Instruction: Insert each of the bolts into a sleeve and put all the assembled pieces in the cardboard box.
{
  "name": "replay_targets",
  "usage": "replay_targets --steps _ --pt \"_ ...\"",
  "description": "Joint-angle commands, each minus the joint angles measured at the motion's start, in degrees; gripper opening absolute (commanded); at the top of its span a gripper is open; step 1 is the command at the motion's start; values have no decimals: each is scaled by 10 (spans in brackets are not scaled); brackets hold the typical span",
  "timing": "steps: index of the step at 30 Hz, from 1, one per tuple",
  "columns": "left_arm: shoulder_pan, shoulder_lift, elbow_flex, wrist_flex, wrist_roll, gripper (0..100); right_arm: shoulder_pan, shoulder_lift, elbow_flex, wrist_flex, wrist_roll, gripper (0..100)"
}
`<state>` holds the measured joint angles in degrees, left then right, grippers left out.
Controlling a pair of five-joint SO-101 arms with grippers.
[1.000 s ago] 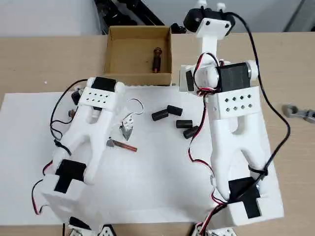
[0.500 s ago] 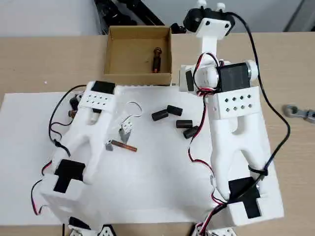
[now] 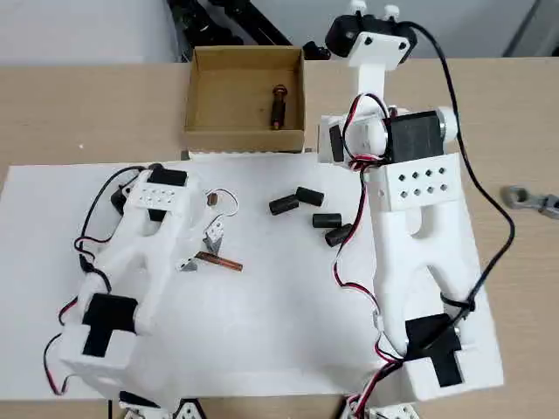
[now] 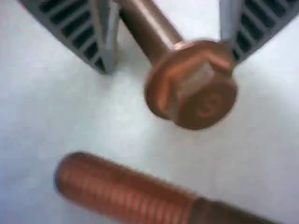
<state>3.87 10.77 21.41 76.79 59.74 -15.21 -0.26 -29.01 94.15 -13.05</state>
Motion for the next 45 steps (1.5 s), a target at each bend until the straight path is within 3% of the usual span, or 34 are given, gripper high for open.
replay_targets --steps 1,4,8,11,19,24,28,36,42,45 --pt "1 0 15 -55 17 148 -4 -26 -24 -3 -4 190" --pt "0 -4 20 -54 31 109 -4 -28 -24 -1 -4 190" --pt "-4 -5 7 -48 -5 3 -4 -28 -24 0 -4 190" --pt "1 -5 -18 -18 -30 6 -4 -28 -24 0 -4 190" --pt "1 -5 -161 130 -74 6 -4 -28 -24 1 -4 190" --pt "1 -5 -286 232 -138 6 -4 -29 -24 1 -4 190" --pt "0 -9 -327 236 -203 6 -2 -29 -24 3 -4 190" --pt "11 -76 -374 220 -450 6 -2 -29 33 14 -2 190" --pt "16 -162 -404 220 -467 6 -14 -27 136 12 -8 190" --pt "16 -214 -402 220 -467 6 -32 -29 164 12 -54 190"
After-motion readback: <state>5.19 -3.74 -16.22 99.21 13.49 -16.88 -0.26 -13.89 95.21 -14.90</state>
